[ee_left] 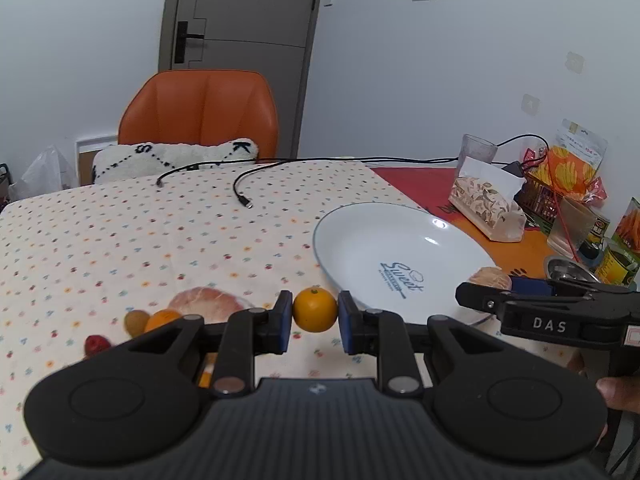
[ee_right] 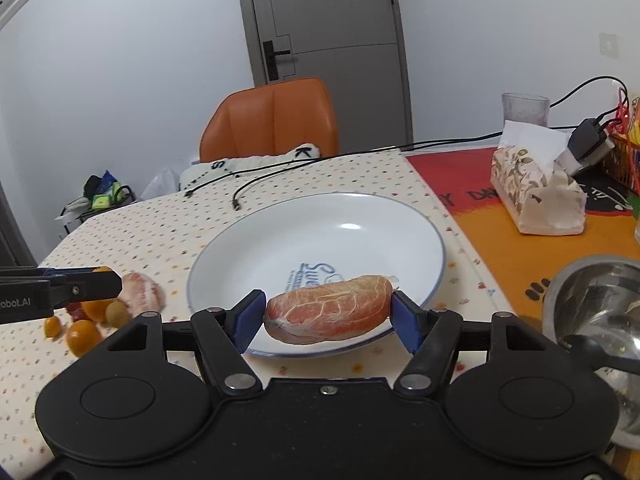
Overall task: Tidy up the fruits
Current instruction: 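Carry both fruits over the white plate while the right tool releases the pomelo segment, then open the left tool to drop the small mandarin onto the plate, then move both open tools back to the fruit cluster, then grasp the large mandarin with the right tool while the left tool grasps a red plum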
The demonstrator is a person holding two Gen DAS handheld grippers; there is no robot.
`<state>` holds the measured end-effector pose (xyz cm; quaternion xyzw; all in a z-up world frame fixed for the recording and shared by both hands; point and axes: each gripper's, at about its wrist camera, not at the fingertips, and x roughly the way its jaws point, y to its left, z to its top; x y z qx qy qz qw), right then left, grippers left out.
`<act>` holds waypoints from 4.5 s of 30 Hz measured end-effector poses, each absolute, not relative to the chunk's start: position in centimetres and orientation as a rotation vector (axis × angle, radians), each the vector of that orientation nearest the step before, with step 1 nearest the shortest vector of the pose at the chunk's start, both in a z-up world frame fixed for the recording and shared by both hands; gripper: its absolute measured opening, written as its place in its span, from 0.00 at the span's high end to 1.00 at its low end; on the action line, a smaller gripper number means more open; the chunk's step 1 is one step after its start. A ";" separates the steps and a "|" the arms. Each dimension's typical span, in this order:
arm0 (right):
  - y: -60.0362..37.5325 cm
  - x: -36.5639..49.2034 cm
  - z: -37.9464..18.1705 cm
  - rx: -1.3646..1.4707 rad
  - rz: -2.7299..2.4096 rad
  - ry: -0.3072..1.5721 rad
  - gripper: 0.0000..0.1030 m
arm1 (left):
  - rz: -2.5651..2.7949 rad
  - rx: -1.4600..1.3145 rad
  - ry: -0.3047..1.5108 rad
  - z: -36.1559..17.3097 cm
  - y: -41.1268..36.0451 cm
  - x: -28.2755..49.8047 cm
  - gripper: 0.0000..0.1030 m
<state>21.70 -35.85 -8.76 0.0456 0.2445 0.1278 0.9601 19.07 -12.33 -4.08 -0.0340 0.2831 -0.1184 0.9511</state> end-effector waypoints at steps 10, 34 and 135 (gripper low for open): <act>-36.8 22.0 -9.1 0.106 0.243 0.475 0.32 | -0.279 -0.048 0.589 -4.4 -15.0 21.1 0.78; -37.5 19.7 -9.5 0.209 0.274 0.481 0.25 | -0.227 -0.043 0.622 -4.2 -15.0 21.1 0.51; -19.0 21.2 -10.6 0.130 0.651 0.673 0.65 | 0.009 -0.210 0.631 -6.7 1.9 14.2 0.48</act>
